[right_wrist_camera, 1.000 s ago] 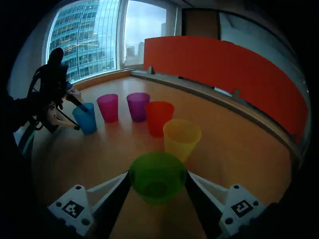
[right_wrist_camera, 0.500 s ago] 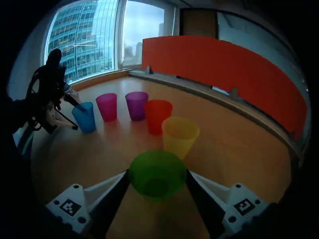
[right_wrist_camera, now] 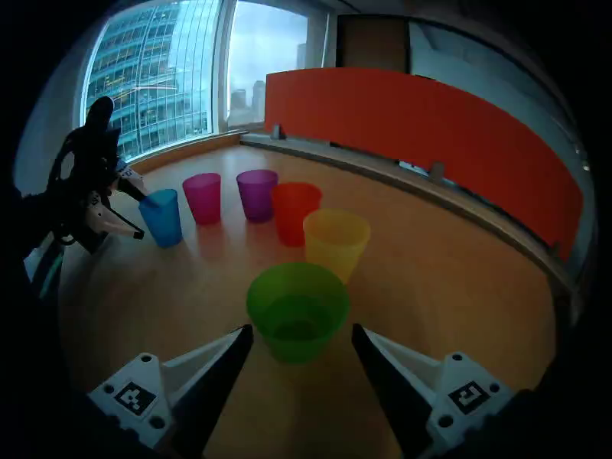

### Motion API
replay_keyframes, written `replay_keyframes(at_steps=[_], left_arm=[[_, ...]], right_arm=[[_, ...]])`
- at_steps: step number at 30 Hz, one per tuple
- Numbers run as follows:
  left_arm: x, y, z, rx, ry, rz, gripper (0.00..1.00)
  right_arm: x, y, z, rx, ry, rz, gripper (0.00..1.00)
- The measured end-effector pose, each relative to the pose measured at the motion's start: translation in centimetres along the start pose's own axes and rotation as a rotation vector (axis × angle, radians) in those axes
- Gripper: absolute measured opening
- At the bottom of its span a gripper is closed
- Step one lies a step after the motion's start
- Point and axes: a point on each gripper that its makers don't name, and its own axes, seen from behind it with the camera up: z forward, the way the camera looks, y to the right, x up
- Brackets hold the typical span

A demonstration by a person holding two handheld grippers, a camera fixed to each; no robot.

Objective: Pour water

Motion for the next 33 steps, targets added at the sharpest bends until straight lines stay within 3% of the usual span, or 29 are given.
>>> replay_keyframes(at_steps=[15,33], left_arm=[[-0.7,-0.9,-3.3,0.078,0.054,-0.041,0.97],[2.1,-3.3,-7.7,0.208,0.218,-0.096,0.98]], right_arm=[[-1.4,0.4,-3.5,-0.06,0.019,0.026,1.0],[1.0,2.1,-7.6,-0.15,0.109,0.068,1.0]])
